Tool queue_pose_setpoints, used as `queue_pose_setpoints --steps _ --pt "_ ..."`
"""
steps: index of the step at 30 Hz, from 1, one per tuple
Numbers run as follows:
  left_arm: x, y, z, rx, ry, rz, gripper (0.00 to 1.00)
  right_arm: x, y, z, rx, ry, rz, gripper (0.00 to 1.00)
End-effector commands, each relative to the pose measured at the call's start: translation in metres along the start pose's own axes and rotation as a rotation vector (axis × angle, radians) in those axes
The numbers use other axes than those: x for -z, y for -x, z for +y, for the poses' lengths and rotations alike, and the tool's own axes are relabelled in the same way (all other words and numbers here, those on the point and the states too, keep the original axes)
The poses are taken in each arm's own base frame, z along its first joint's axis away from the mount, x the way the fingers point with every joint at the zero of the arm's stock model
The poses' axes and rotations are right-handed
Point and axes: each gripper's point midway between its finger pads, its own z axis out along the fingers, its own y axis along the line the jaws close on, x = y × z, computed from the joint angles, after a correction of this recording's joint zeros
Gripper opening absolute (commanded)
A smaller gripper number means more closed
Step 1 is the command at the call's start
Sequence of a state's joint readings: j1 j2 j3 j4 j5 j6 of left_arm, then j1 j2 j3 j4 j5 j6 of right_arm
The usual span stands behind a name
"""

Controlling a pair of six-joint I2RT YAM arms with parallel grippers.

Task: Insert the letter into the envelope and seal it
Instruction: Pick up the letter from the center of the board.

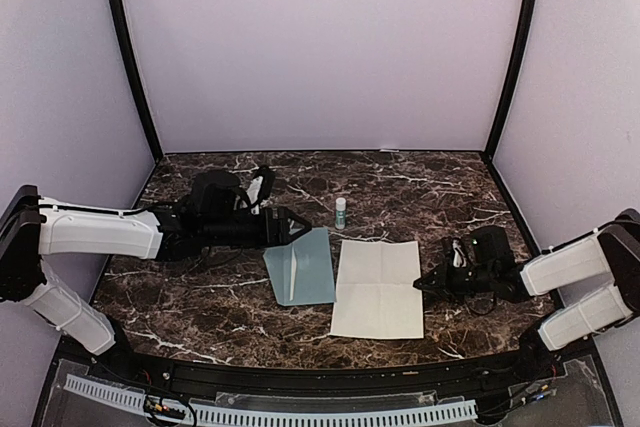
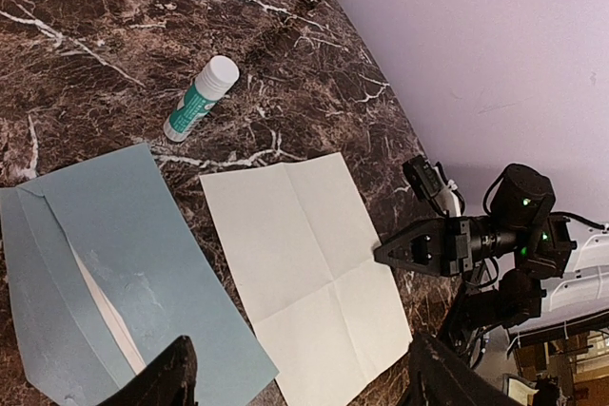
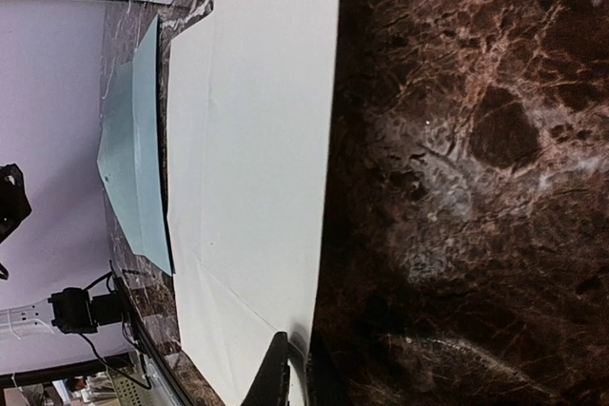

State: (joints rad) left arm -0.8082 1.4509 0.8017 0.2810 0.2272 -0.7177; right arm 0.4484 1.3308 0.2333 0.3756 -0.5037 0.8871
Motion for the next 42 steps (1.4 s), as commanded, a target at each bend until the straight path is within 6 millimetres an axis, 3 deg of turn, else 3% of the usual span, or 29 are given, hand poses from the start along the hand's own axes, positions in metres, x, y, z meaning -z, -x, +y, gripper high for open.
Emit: queue_pose_setpoints --steps 1,9,12,20,27,30,34,42 --pt "0.006 0.0 -0.006 -0.013 -0.01 0.006 0.75 0.0 0.008 0.013 0.011 0.05 -0.019 0.05" --pt "0.009 0.001 -0.007 -0.028 -0.007 0.005 0.75 0.006 0.018 0.028 0.042 0.068 -0.039 0.0" --pt "0.012 0.009 -0.012 -0.085 -0.002 -0.008 0.75 0.015 0.027 0.044 0.079 0.085 -0.066 0.0" --pt "0.01 0.044 -0.043 -0.298 -0.022 -0.036 0.75 0.037 0.052 0.101 0.205 0.159 -0.092 0.0" --pt "0.007 0.066 -0.087 -0.459 -0.167 -0.066 0.75 0.061 0.066 0.16 0.329 0.273 -0.097 0.0" --pt "0.005 0.067 -0.103 -0.508 -0.246 -0.067 0.76 0.07 0.067 0.182 0.374 0.333 -0.087 0.0" --pt "0.001 0.066 -0.109 -0.57 -0.275 -0.079 0.76 0.081 0.071 0.21 0.432 0.393 -0.077 0.0" --pt "0.002 0.064 -0.125 -0.801 -0.25 -0.121 0.76 0.077 0.067 0.252 0.509 0.493 -0.036 0.0"
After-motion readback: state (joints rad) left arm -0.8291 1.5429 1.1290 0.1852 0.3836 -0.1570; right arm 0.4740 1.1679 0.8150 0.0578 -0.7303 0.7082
